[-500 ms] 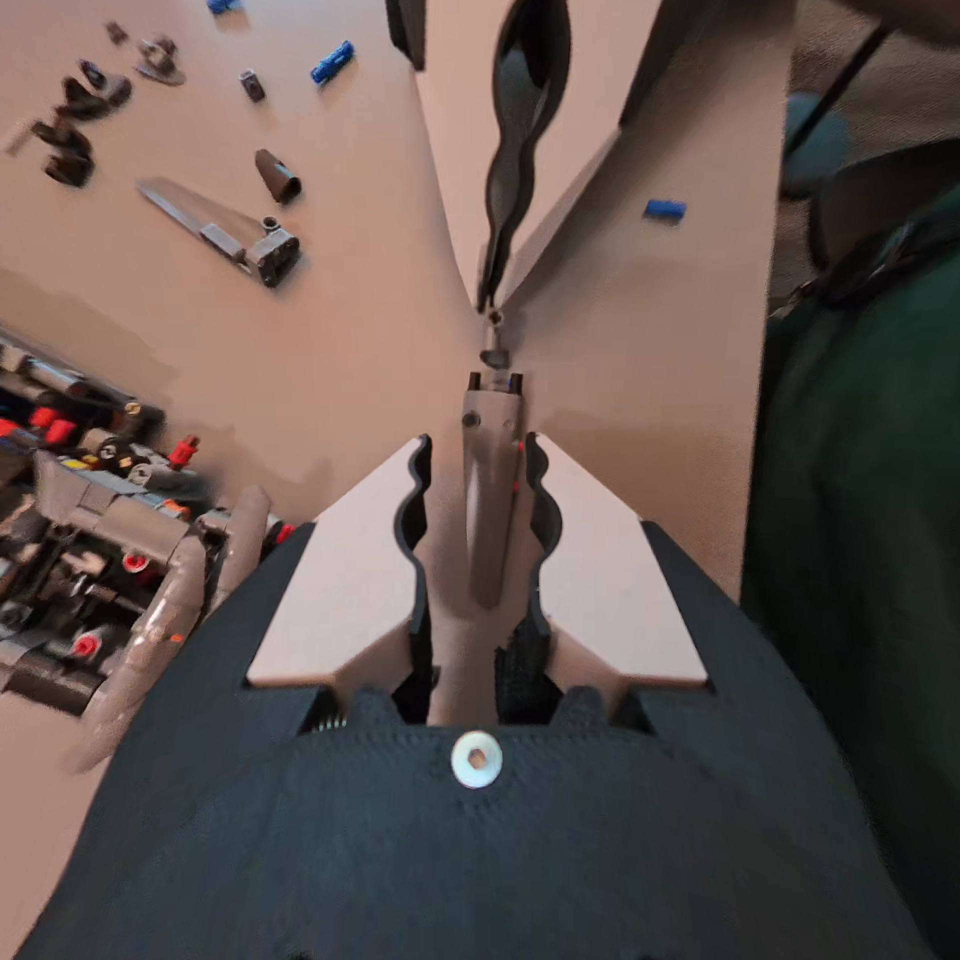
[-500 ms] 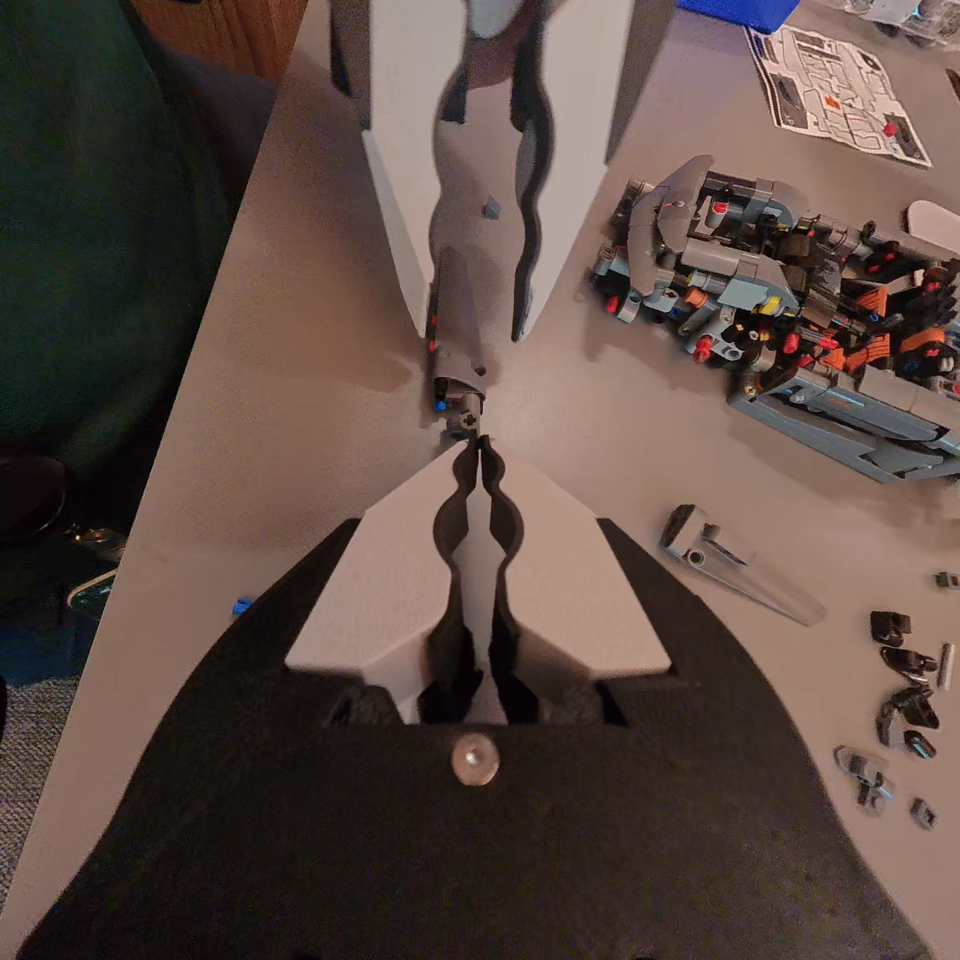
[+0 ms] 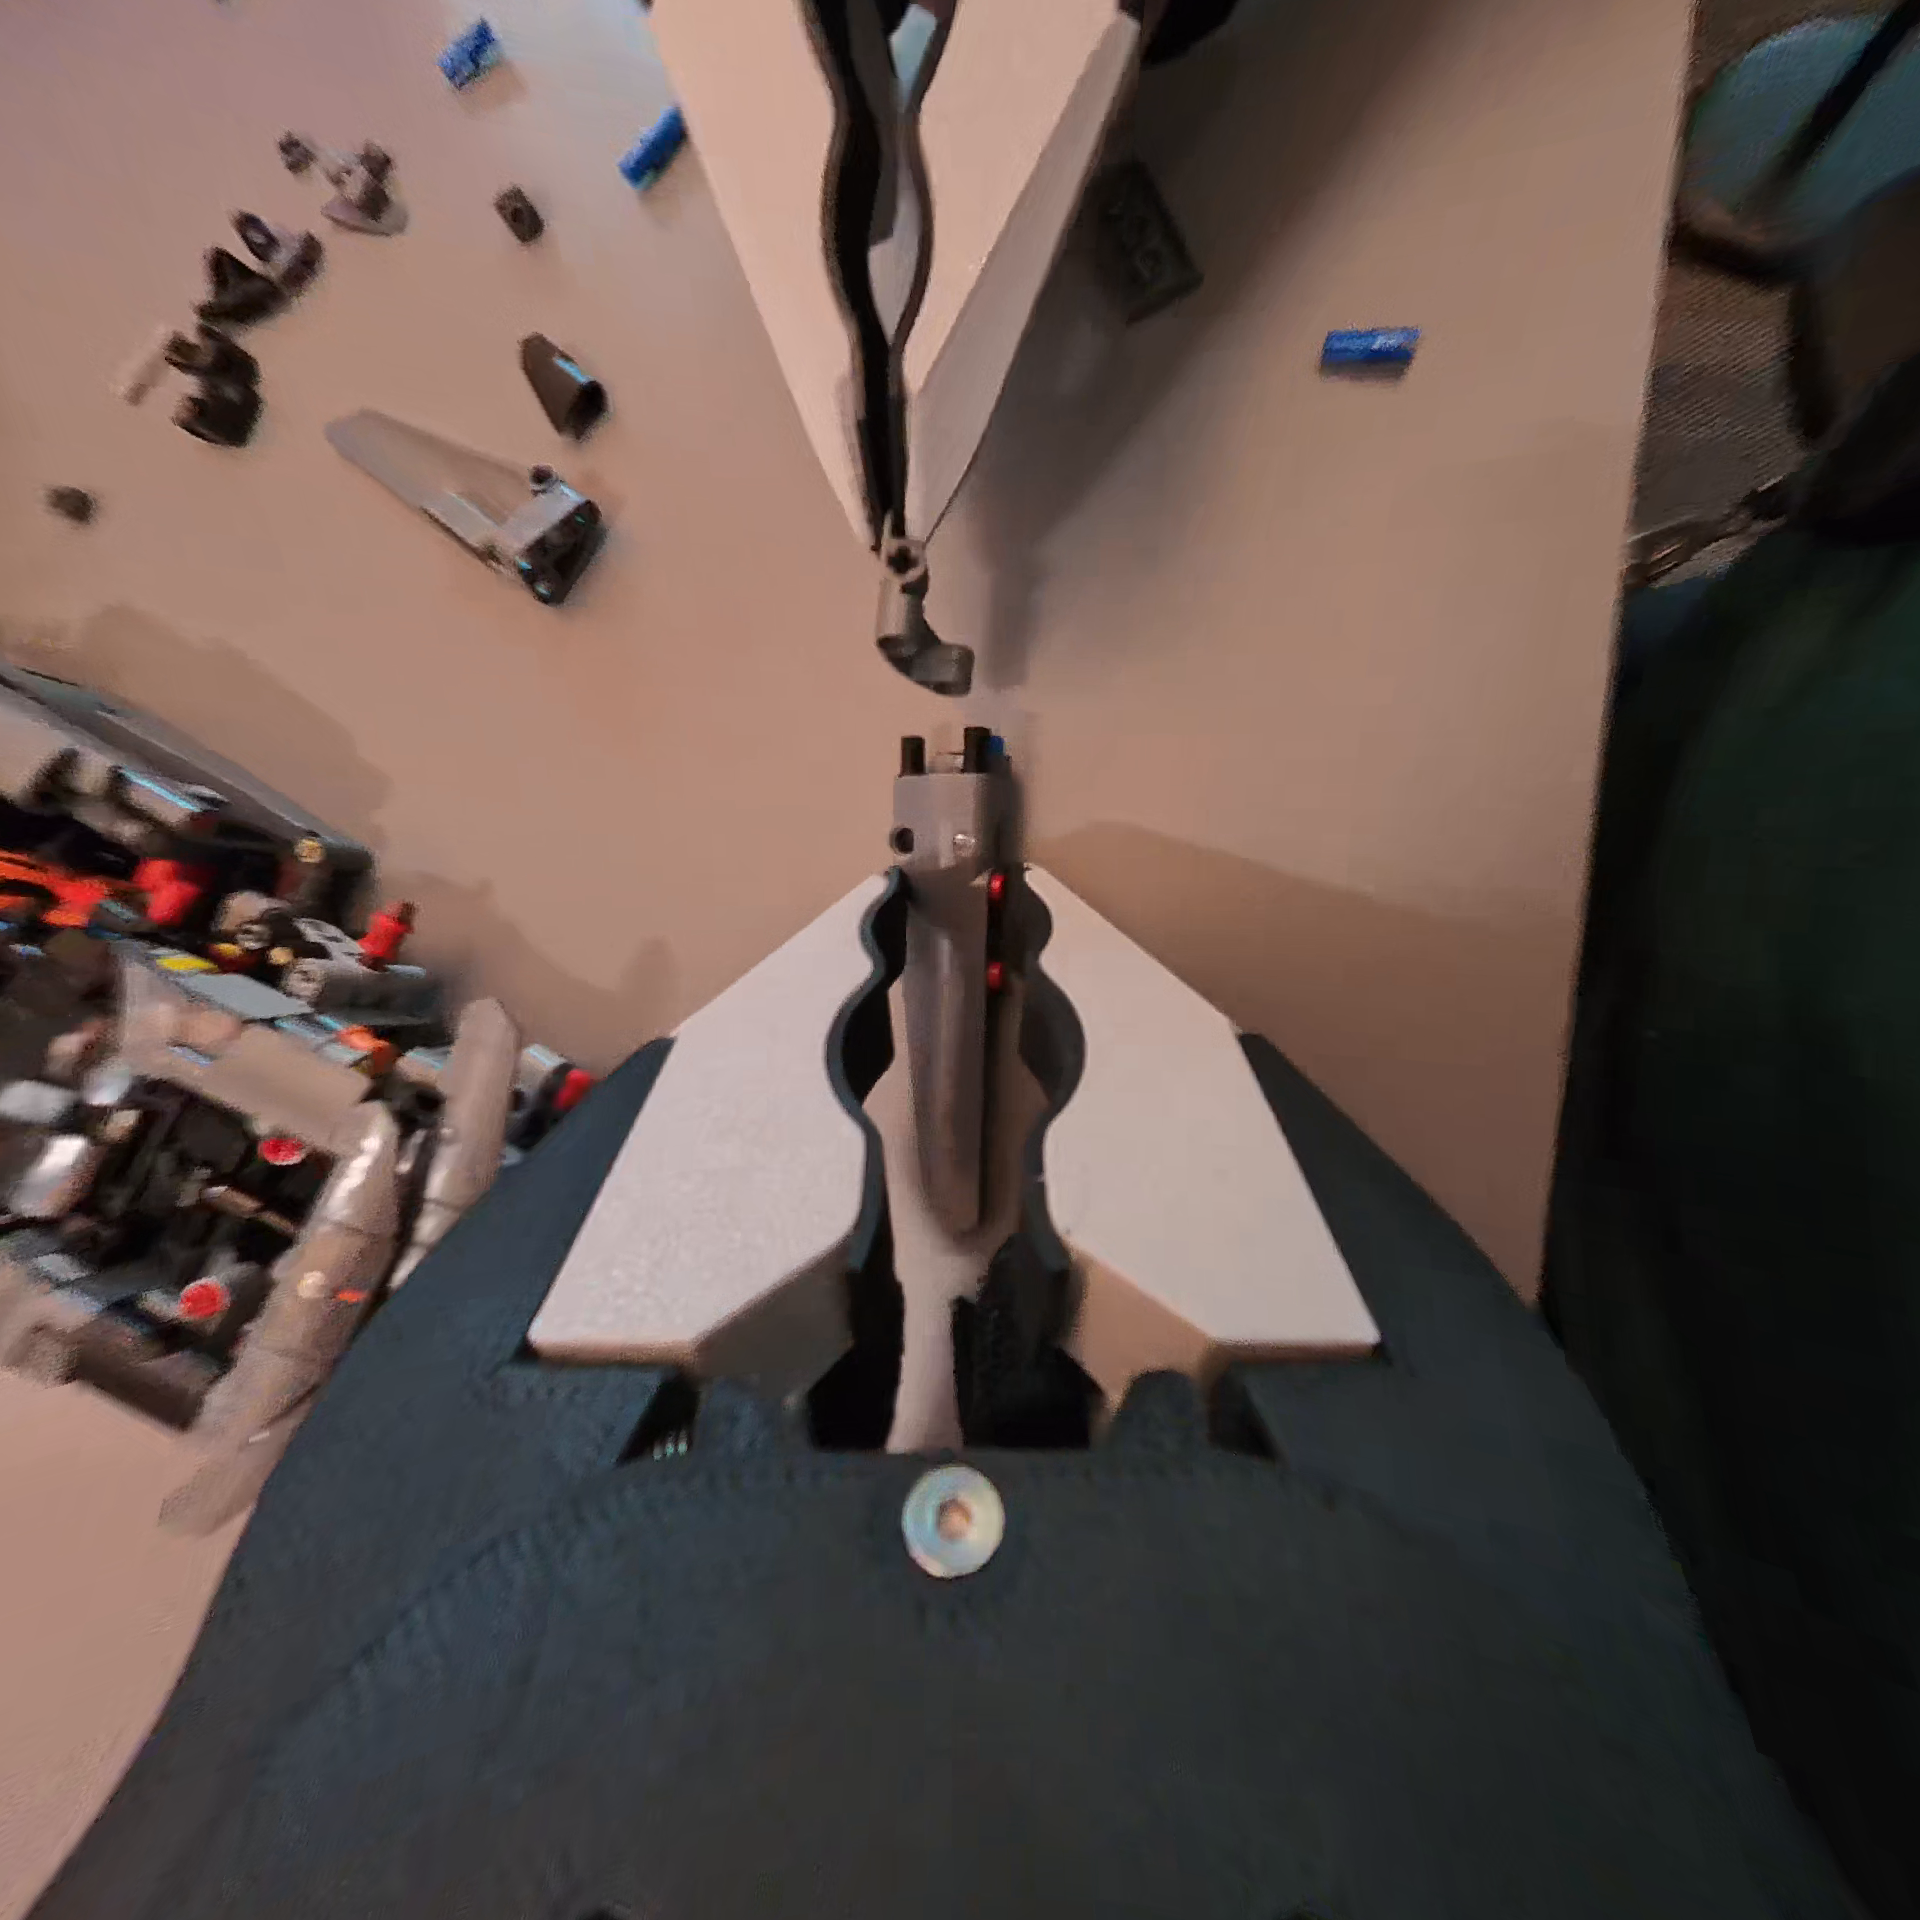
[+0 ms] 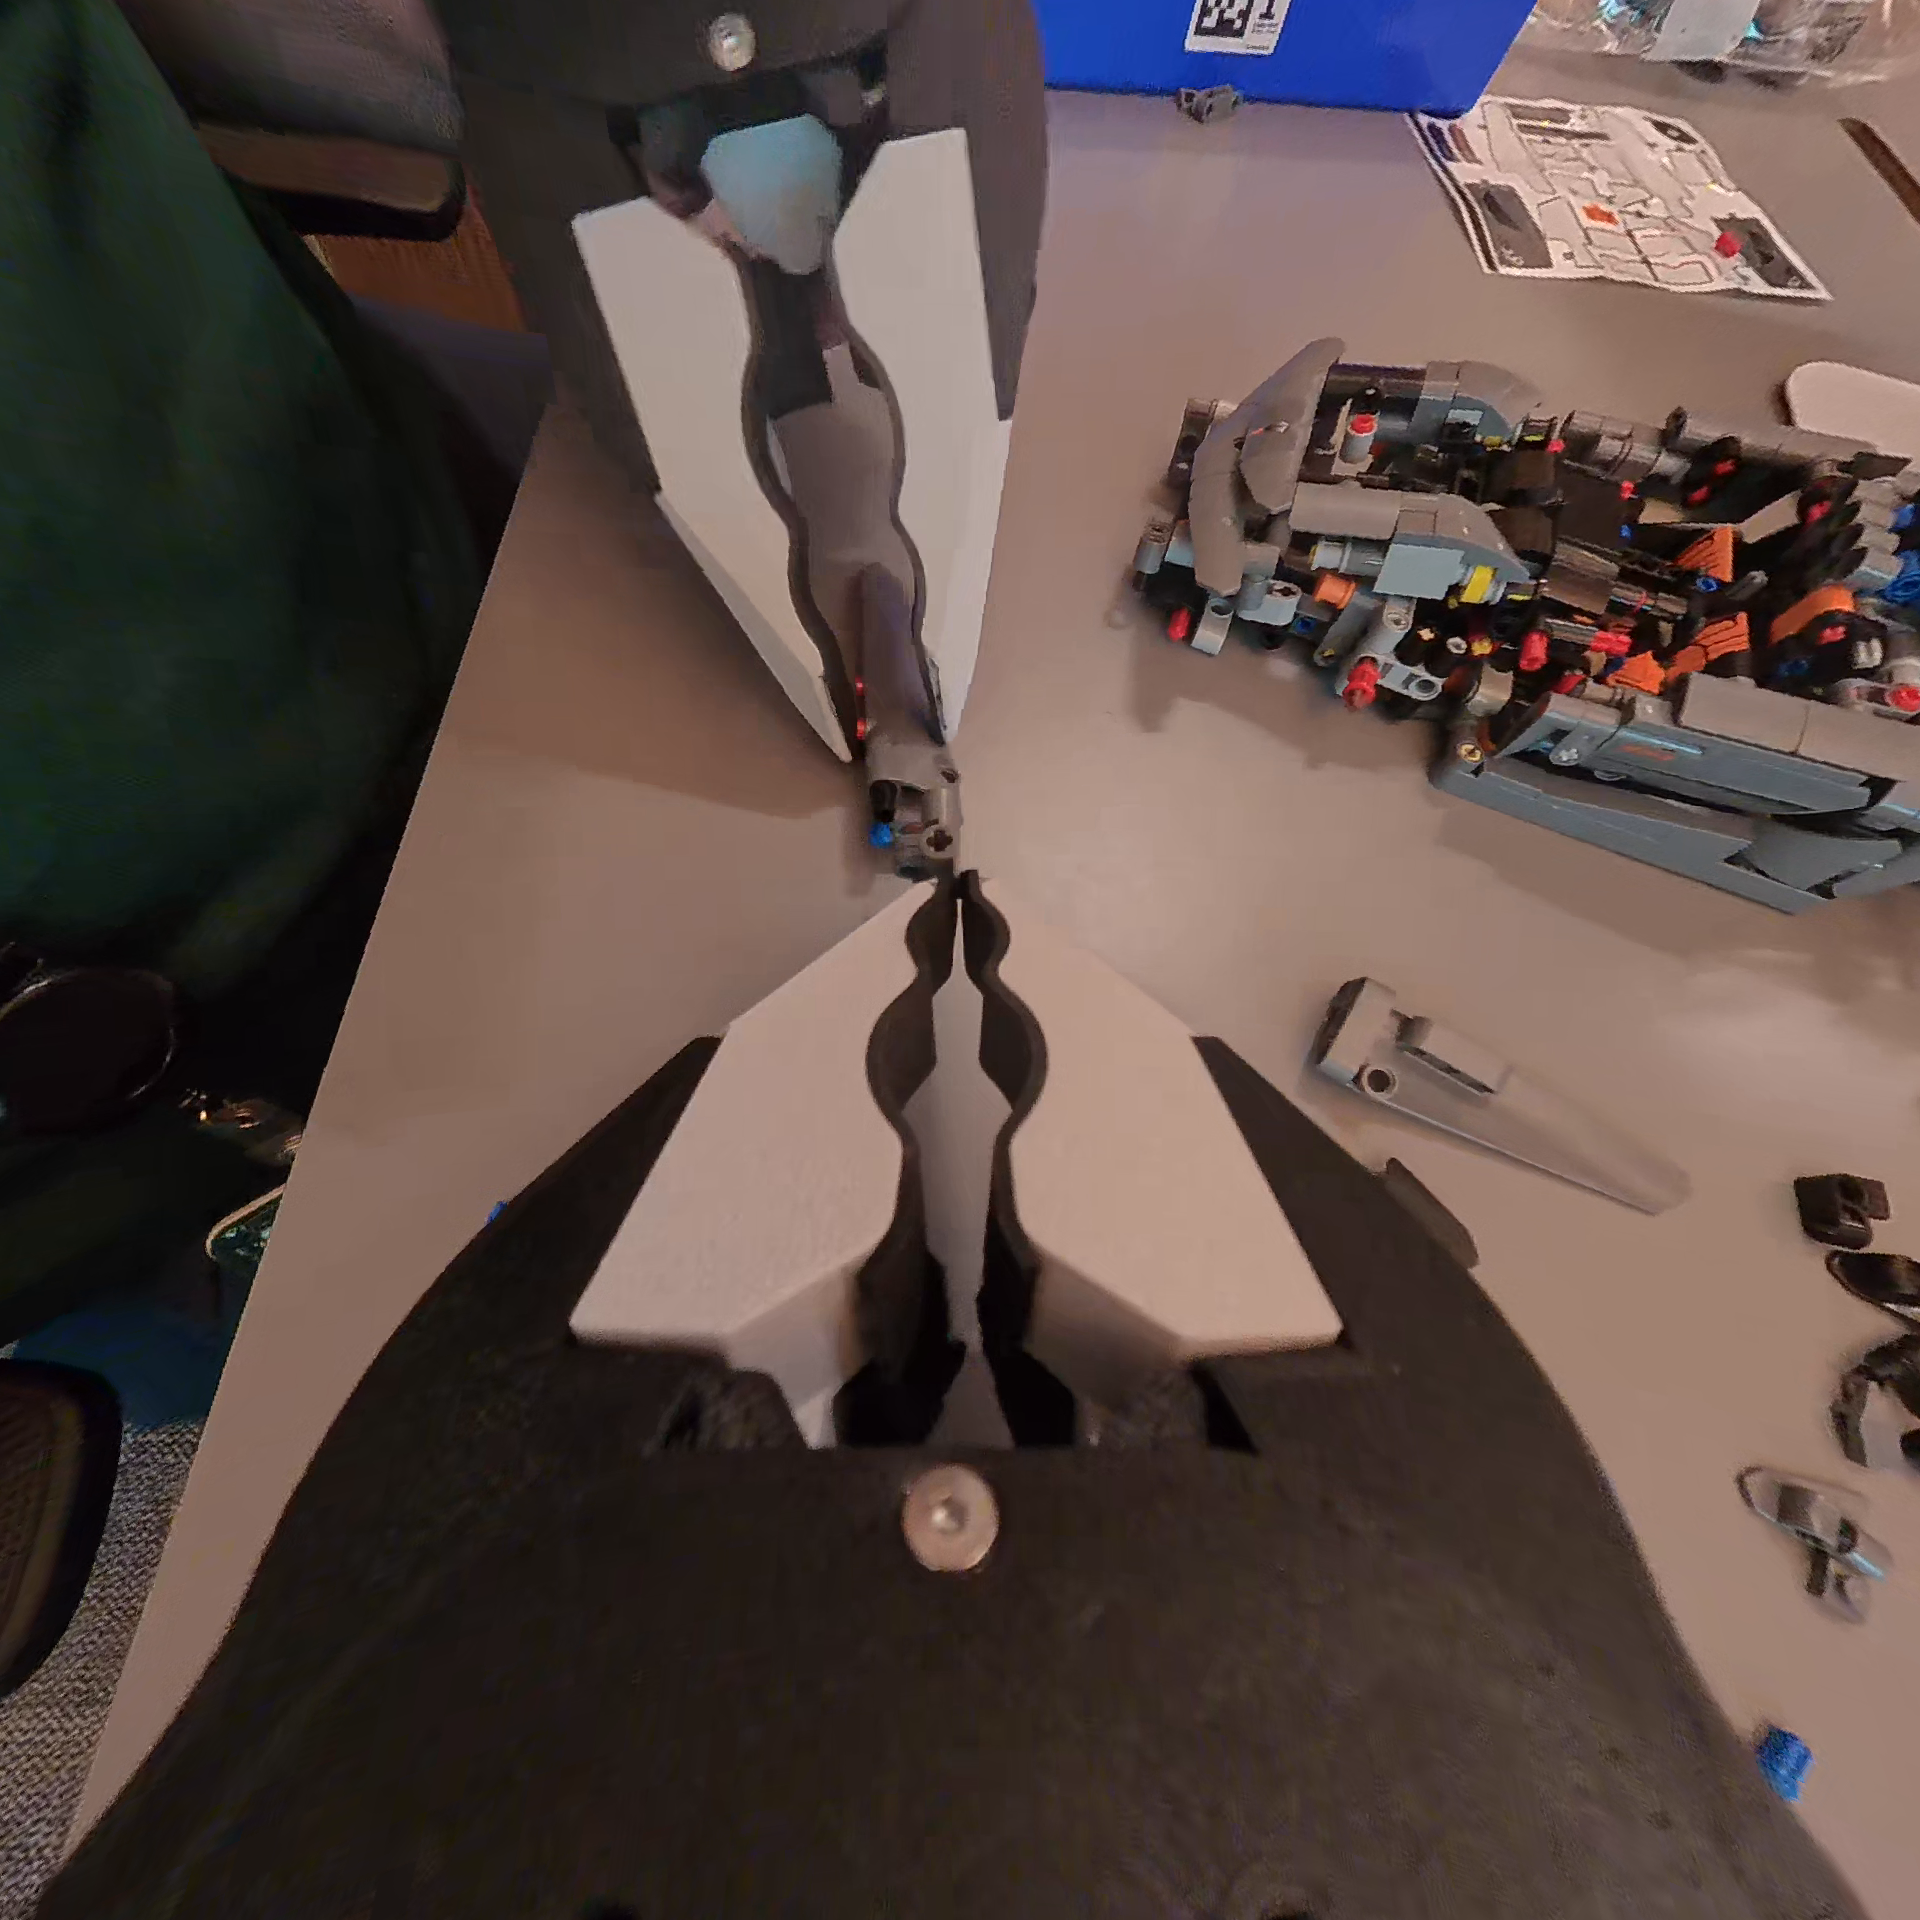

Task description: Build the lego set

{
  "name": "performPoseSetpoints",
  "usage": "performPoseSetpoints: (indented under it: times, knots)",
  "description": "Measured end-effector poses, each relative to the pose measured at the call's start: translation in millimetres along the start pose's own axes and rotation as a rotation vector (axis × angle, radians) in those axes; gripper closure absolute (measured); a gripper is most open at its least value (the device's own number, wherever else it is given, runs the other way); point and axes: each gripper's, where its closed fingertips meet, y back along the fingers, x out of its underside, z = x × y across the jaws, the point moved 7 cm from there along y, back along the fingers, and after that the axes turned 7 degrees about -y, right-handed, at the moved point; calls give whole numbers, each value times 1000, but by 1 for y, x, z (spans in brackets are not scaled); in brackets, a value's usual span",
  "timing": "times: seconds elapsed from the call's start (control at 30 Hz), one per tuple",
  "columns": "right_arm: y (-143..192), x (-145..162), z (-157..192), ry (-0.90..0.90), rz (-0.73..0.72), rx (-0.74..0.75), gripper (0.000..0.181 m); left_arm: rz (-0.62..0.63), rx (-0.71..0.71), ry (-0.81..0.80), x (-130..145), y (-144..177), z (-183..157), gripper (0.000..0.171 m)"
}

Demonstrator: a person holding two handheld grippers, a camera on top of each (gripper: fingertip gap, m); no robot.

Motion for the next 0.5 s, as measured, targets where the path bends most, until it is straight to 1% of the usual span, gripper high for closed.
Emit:
performPoseSetpoints:
  times: [0.07, 0.1, 0.17, 0.27, 0.33, 0.5]
  knots:
    - [2, -1, 0, 16, 5, 9, 181, -24, 147, 94, 0, 4, 3, 155]
    - [2, -1, 1, 28, 10, 10, 181, -24, 199, 138, 2, 5, 6, 155]
    - [1, -3, 5, 53, 10, -3, 181, -31, 379, 224, 4, 7, 8, 155]
    - [-4, -4, 11, 100, 30, -3, 181, -3, 566, 283, 8, 8, 10, 155]
    - [-7, -6, 17, 129, 38, -25, 181, 0, 598, 297, 7, 7, 15, 158]
    - [-15, -9, 23, 178, 43, -29, 181, 6, 760, 330, 9, 3, 16, 159]
